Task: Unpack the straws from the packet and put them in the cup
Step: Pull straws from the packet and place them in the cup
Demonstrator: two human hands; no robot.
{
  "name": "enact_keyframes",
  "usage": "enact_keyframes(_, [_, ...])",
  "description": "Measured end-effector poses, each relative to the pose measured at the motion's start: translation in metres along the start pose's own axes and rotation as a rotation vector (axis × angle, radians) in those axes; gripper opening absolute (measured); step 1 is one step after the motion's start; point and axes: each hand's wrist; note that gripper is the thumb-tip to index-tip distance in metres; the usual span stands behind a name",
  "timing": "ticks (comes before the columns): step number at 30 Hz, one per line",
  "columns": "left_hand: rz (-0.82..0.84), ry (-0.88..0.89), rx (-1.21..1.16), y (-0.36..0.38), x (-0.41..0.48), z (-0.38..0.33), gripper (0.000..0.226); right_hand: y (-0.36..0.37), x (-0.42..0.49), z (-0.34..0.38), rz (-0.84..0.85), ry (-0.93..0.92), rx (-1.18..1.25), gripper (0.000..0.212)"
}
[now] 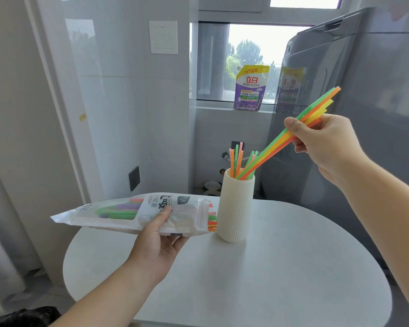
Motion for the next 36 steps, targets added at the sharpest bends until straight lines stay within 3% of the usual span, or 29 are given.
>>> enact_keyframes(17, [0.011, -0.015, 0.04, 0.0, 0.003, 0.006, 0.019, 0.064, 0.016, -0.031, 0.355, -0.003, -0.361, 0.031])
enact_keyframes(26, [0.023, -0.016, 0.054, -0.001, 0.002, 0.005, 0.025, 0.063, 0.004, -0.039, 0.218, -0.171, -0.403, 0.036])
enact_keyframes(30, [0.022, -0.014, 0.055, -0.001, 0.001, 0.005, 0.025, 0.056, -0.007, -0.037, 0.116, -0.213, -0.398, 0.027])
enact_keyframes(33, [0.032, -0.015, 0.052, 0.0, 0.0, 0.005, 0.021, 0.048, -0.029, -0.03, 0.046, -0.188, -0.346, 0.017])
enact_keyframes(36, [0.049, -0.013, 0.055, 0.003, -0.003, 0.004, 0.016, 0.047, -0.071, -0.04, 0.133, -0.083, -0.229, 0.029])
Point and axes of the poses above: each hand's wrist, its own x-axis towards the middle knuckle, its own y-axis out of the palm, z = x × y, and after that the axes turned 13 degrees about -y, right-handed
